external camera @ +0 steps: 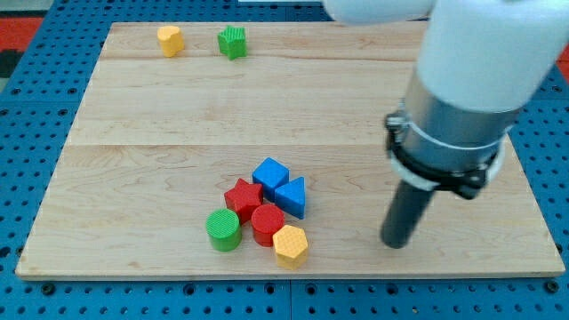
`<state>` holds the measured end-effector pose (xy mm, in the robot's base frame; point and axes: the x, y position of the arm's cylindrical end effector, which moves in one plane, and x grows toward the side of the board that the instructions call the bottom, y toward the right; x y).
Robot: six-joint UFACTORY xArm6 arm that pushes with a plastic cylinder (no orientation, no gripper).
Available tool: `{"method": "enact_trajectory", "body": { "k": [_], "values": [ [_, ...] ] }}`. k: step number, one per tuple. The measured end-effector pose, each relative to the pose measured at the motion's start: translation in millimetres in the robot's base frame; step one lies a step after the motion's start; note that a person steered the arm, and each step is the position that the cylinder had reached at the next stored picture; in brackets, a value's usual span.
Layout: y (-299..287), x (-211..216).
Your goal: Push the blue cube vertically above the blue triangle
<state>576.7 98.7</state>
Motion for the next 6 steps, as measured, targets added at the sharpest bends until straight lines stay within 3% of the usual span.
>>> {"method": "enact_trajectory", "body": {
  "k": [2, 5, 6],
  "values": [
    [-109, -62],
    [-198, -158],
    [-263, -176]
  ]
}}
